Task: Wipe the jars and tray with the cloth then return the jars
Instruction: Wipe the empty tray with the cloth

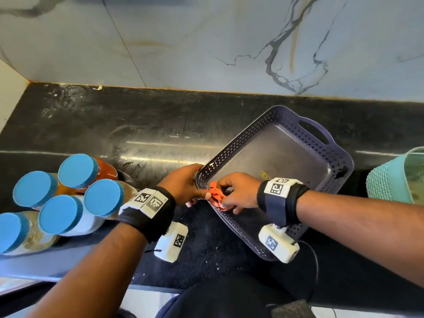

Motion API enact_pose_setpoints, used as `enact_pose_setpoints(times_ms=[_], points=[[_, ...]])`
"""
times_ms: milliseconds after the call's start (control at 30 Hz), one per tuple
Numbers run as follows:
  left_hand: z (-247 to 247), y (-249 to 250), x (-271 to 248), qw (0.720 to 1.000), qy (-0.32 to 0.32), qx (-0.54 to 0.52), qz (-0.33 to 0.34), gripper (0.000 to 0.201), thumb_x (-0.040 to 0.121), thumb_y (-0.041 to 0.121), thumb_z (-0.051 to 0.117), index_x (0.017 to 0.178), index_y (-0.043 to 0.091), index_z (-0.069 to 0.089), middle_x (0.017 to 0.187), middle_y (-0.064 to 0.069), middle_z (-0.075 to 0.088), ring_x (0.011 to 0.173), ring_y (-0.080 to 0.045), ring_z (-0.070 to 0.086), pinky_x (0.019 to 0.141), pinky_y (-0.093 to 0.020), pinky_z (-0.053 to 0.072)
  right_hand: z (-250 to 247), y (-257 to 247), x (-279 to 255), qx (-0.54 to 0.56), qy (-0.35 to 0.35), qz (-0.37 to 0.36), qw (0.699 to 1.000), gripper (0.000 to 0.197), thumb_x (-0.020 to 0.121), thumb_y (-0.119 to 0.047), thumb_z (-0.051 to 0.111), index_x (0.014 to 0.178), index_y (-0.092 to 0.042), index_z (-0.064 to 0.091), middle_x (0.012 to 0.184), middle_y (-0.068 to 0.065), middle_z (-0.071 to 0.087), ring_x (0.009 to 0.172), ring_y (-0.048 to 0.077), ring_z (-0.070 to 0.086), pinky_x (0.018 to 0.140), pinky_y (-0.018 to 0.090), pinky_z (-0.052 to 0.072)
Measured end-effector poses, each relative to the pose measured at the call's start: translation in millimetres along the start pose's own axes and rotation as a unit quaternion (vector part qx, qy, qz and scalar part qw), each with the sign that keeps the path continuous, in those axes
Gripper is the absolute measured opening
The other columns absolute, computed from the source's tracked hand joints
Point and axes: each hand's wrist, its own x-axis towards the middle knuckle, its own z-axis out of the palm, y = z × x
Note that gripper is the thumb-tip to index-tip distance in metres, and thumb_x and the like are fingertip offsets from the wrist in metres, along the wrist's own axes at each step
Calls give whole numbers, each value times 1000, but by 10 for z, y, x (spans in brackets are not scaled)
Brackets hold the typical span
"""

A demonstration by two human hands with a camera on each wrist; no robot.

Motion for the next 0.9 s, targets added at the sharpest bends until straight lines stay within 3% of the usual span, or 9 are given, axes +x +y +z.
enact_pose_setpoints(times_ms=[67, 233, 367, 467, 567, 633, 700, 767, 900], points=[[17, -3, -36, 999, 1, -28, -15, 58, 83, 4, 82, 131, 22, 54, 86, -5, 73, 57, -14, 72, 51, -27, 58, 39, 16, 3, 40, 24, -26, 999, 17, 83, -5, 72, 92, -18, 69, 96, 12, 76, 85, 31, 76, 77, 44, 64], [26, -11, -85, 996, 13, -84, -26, 48, 85, -1, 78, 124, 20, 59, 84, -12, 76, 72, -34, 77, 64, -42, 65, -13, -103, 200, 69, 145, -82, 984, 18, 85, -15, 76, 102, -20, 74, 97, 3, 76, 89, 18, 71, 84, 32, 56], [15, -9, -83, 991, 11, -128, -22, 45, 88, -8, 73, 124, 16, 60, 93, -12, 74, 71, -24, 77, 65, -39, 65, 65, -107, 215, 46, 110, -89, 989, 19, 81, -15, 76, 91, -31, 72, 92, 5, 76, 79, 23, 71, 78, 37, 61], [24, -29, -85, 990, 7, -136, -22, 50, 88, -10, 71, 129, 15, 58, 96, -10, 73, 69, -19, 76, 66, -40, 65, 13, -97, 145, -72, 90, -96, 989, 22, 74, -13, 81, 79, -30, 68, 85, -4, 72, 78, 13, 63, 73, 26, 50], [12, -19, -101, 990, 1, -136, -26, 50, 90, -11, 68, 131, 16, 54, 90, -10, 72, 62, -17, 74, 62, -36, 65, -55, 12, 2, -162, 0, -84, 983, 21, 69, -10, 80, 73, -28, 71, 70, -12, 65, 63, 1, 55, 64, 19, 45], [12, -10, -112, 990, 10, -139, -37, 50, 92, -11, 66, 131, 16, 51, 87, -13, 70, 58, -16, 72, 59, -33, 64, -59, 70, -107, -211, -74, -93, 970, 27, 69, -6, 75, 63, -29, 62, 68, -10, 64, 62, 5, 55, 64, 20, 44], [28, -25, -96, 990, 36, -129, -52, 48, 91, -8, 69, 129, 14, 50, 84, -16, 72, 61, -23, 74, 67, -42, 65, -17, 72, -165, -247, -108, -117, 956, 25, 71, -6, 71, 63, -28, 61, 72, -5, 67, 68, 13, 59, 69, 25, 50], [38, -23, -77, 990, 56, -113, -64, 41, 91, -2, 71, 126, 11, 53, 84, -17, 75, 70, -32, 77, 74, -50, 64, 4, 18, -139, -238, -67, -139, 959, 14, 74, -10, 71, 77, -24, 70, 79, -3, 70, 74, 17, 62, 72, 26, 51], [45, 44, -87, 991, 61, -95, -75, 35, 88, 9, 78, 117, 12, 59, 90, -16, 77, 72, -30, 78, 71, -47, 65, -57, -120, 90, -157, 100, -142, 972, 13, 83, -14, 69, 96, -17, 71, 95, 1, 74, 86, 18, 64, 76, 28, 48]])
